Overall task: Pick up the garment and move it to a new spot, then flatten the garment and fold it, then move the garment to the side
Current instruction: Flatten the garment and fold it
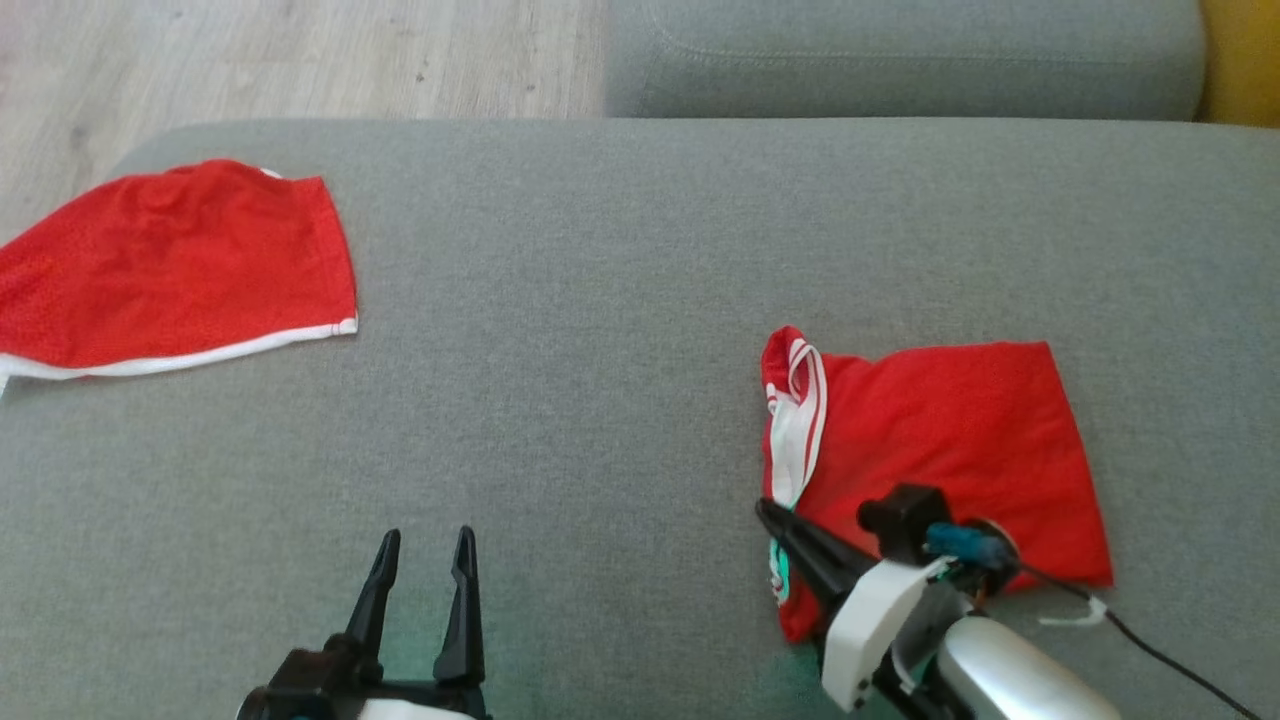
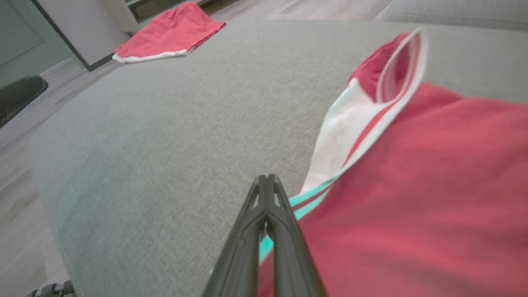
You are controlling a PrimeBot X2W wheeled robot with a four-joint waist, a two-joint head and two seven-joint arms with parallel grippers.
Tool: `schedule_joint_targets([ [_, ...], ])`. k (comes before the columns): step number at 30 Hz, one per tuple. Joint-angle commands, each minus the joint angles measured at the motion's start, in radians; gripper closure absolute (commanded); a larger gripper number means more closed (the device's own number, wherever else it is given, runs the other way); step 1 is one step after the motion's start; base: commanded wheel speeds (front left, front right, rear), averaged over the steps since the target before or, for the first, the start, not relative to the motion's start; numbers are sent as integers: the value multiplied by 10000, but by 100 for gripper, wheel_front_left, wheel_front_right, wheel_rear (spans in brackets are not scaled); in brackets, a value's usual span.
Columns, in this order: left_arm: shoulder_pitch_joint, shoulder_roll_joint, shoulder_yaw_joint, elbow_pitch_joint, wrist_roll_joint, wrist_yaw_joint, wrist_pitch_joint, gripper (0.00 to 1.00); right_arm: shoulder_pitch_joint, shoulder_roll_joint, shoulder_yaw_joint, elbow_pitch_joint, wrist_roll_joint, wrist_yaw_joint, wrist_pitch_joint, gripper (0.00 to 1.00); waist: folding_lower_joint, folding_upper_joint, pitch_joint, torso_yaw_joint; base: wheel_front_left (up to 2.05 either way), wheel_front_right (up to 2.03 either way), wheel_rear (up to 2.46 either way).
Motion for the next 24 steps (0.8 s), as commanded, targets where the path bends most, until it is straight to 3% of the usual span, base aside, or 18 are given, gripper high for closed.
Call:
schedule_joint_targets([
  [1,-68,-49,343,-297,-21,64,-97,0,-149,-83,-156,-477,83,-7,-276,100,0,0,-120,-56,0,0,0],
  [9,142,-49,471,-388,-15,91,-97,0,563,-406,-1610,-1259,-231,-7,-610,100,0,0,-406,-290,0,0,0],
  [10,190,-49,514,-417,20,82,-97,0,953,-462,-2548,-1618,-434,-7,-872,100,0,0,-462,-393,0,0,0],
  [13,162,-49,587,-366,91,9,-97,0,1399,-525,-3627,-1788,-794,-7,-1240,100,0,0,-505,-435,0,0,0],
  [14,138,-49,627,-336,122,-22,-97,0,1543,-532,-4000,-1808,-947,-7,-1375,86,0,0,-516,-444,0,0,0],
  [15,121,-49,674,-299,157,-50,-97,0,1686,-507,-4425,-1805,-1089,-7,-1528,61,0,0,-553,-454,0,0,0],
  [16,113,-49,728,-259,177,-79,-97,0,1825,-488,-4806,-1793,-1284,-7,-1647,24,0,0,-573,-460,0,0,0],
  [17,99,-49,798,-213,197,-116,-97,0,1963,-445,-5159,-1781,-1454,-7,-1744,0,0,0,-589,-462,0,0,0],
  [24,38,-49,1251,90,374,-303,-97,0,2799,93,-6945,-1802,-2266,-7,-2092,0,0,0,-817,-457,0,0,0],
])
